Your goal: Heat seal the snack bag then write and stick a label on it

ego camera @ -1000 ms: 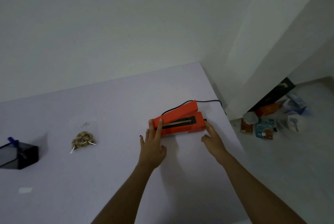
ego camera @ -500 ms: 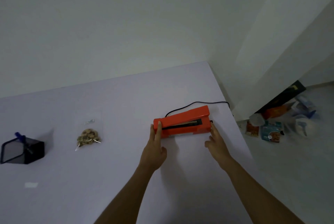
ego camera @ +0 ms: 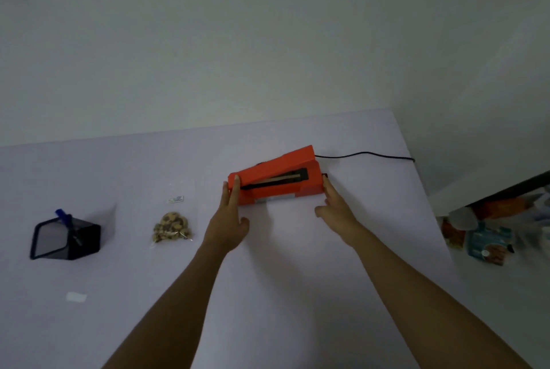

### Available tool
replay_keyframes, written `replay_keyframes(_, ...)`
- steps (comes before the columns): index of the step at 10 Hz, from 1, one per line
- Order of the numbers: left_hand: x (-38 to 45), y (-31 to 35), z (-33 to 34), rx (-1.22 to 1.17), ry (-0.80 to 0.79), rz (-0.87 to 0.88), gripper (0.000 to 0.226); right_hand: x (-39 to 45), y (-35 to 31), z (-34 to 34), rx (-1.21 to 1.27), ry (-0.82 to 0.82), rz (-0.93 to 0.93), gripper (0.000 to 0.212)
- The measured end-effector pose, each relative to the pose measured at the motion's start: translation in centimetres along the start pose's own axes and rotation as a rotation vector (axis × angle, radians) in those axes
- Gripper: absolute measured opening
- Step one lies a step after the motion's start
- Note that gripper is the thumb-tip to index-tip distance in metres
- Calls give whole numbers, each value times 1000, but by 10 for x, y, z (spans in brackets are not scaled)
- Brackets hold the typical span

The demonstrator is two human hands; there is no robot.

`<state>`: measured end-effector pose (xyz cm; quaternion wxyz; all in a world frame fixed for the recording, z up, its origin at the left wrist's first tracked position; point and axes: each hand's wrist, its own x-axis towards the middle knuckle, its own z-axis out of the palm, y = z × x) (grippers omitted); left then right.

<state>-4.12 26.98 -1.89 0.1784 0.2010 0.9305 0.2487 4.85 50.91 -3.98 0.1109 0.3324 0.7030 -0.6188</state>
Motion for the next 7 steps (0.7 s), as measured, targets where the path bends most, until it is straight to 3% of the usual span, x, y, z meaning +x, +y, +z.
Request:
replay_keyframes(3,22,-9,-15,44,-34,4,100,18,-8,8,-34,10,-12,93)
replay_keyframes(5,19,-4,-23,68,-64,-8,98,5,-14,4,-81,79,14,81)
replay_keyframes(7,-9,-7,-26,40,-112,-15,101,-38,-5,26,-388,70,74,63)
